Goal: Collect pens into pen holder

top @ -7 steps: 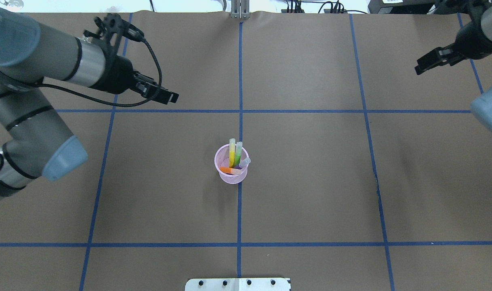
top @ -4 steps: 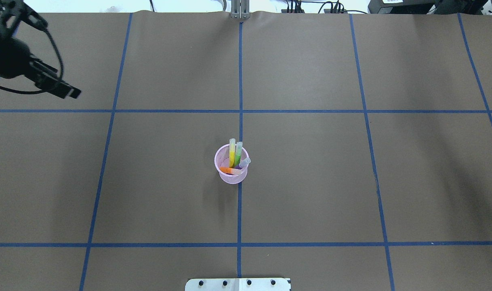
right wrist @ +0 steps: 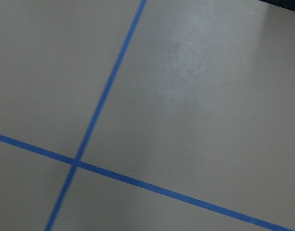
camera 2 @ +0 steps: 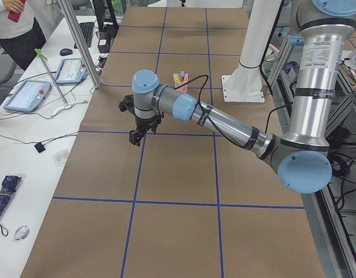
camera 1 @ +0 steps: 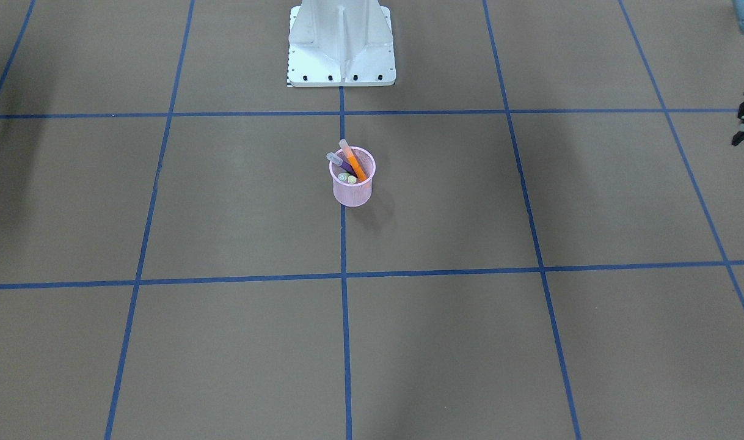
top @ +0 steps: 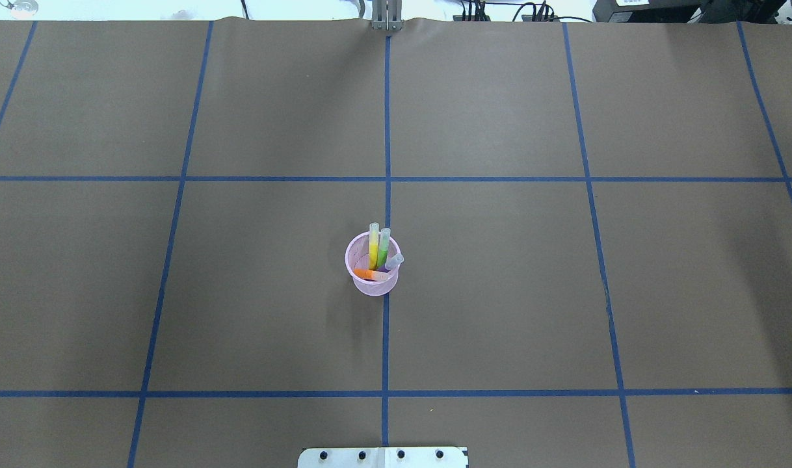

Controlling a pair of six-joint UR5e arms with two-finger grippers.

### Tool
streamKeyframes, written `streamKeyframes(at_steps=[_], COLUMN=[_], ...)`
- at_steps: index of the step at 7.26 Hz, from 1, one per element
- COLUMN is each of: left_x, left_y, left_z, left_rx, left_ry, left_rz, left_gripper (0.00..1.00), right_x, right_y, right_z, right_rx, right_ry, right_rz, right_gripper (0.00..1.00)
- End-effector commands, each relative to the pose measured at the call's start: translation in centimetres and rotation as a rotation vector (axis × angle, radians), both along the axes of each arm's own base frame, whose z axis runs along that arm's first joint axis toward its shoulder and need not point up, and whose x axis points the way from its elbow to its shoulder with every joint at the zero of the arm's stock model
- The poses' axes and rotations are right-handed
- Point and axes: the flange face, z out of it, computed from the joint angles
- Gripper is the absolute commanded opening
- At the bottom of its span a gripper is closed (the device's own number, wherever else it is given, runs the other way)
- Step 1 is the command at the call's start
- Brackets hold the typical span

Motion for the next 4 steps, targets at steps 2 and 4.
streamKeyframes(at_steps=[2,4], left_x=[-3.8,-4.3], left_y=[4.5,7.8], left_z=[12.9,15.6], left_rx=[-0.230,-0.325], left_ry=[-0.051,-0.059], left_rz=[-0.032,-0.099], left_gripper=[1.00,1.00], right_x=[0.3,0.3], right_y=[0.7,0.7], right_z=[1.2,1.9], right_rx=[-0.023,-0.037], right_ry=[0.006,0.006], right_rz=[0.004,0.006], right_gripper=[1.00,1.00])
